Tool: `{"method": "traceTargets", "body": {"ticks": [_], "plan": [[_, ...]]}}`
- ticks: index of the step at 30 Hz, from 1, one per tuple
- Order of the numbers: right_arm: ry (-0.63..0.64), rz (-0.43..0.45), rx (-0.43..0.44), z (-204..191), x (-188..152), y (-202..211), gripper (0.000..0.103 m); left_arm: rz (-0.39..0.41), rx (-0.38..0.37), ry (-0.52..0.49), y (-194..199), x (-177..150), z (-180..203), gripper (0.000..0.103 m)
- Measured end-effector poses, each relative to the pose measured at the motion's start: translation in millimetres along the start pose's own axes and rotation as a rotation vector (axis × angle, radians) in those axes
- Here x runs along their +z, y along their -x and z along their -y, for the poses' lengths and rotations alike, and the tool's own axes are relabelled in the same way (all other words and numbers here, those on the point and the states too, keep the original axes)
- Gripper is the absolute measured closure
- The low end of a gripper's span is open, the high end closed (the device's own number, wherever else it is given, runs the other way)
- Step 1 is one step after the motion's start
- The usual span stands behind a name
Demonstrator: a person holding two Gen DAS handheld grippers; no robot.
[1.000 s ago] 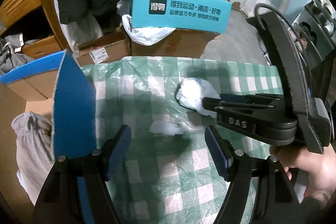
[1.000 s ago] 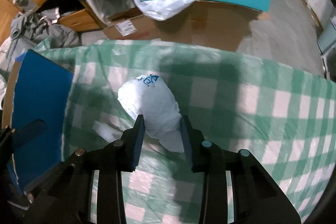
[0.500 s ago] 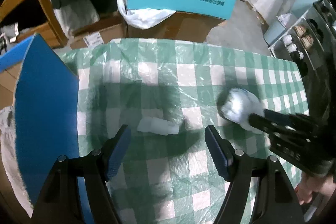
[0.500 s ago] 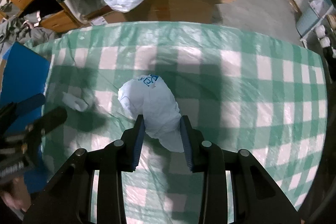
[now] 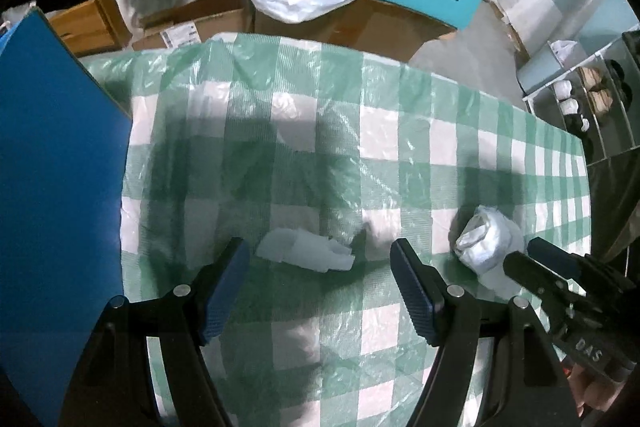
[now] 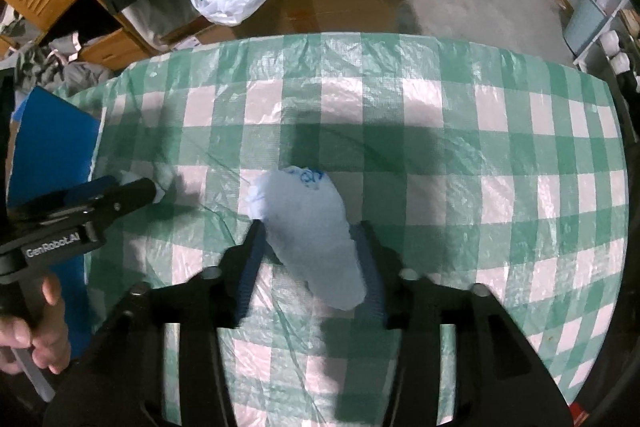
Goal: Organize soft objects
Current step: 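Close the left tool on the small white cloth while the right tool holds the glove, then lift both white items and carry them over the cardboard box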
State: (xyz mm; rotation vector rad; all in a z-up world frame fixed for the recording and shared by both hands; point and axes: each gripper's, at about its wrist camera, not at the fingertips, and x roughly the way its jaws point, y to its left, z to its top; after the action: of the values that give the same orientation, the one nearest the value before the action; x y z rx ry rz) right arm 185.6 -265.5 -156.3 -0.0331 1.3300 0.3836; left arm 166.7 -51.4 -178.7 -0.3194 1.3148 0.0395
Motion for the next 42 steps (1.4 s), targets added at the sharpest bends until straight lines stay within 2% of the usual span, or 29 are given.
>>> {"method": "traceTargets", "body": {"ticks": [13,15,17,20,22,27,28,33,34,42], "plan": [[0.085,-0.023,-0.054,-14,-3,-17,0.045,0.01,0.069,-0.113,-2,-6,14,0.029],[0.097,-0.027,-0.063,-15,-4,-20,0.045,0.015,0.066,-0.108,-2,-6,14,0.034],[0.111,-0.029,-0.075,-16,-5,-22,0.046,0.02,0.078,-0.112,-2,-5,12,0.051],[0.129,-0.036,-0.089,-17,-8,-25,0.053,0.017,0.079,-0.115,-1,-3,7,0.066],[0.135,-0.033,-0.099,-17,-8,-25,0.059,0.015,0.073,-0.115,-1,-2,5,0.069],[0.137,-0.032,-0.101,-19,-10,-23,0.065,0.006,0.049,-0.116,-1,-5,4,0.077],[0.136,-0.028,-0.1,-19,-11,-22,0.066,0.008,0.036,-0.117,1,-6,4,0.081],[0.131,-0.004,-0.094,-21,-12,-11,0.066,-0.013,0.012,-0.119,2,-10,4,0.085],[0.128,0.0,-0.092,-22,-11,-10,0.066,-0.016,0.008,-0.12,3,-11,4,0.089],[0.107,0.04,-0.072,-24,-11,13,0.066,-0.007,-0.018,-0.149,18,-18,12,0.091]]}}
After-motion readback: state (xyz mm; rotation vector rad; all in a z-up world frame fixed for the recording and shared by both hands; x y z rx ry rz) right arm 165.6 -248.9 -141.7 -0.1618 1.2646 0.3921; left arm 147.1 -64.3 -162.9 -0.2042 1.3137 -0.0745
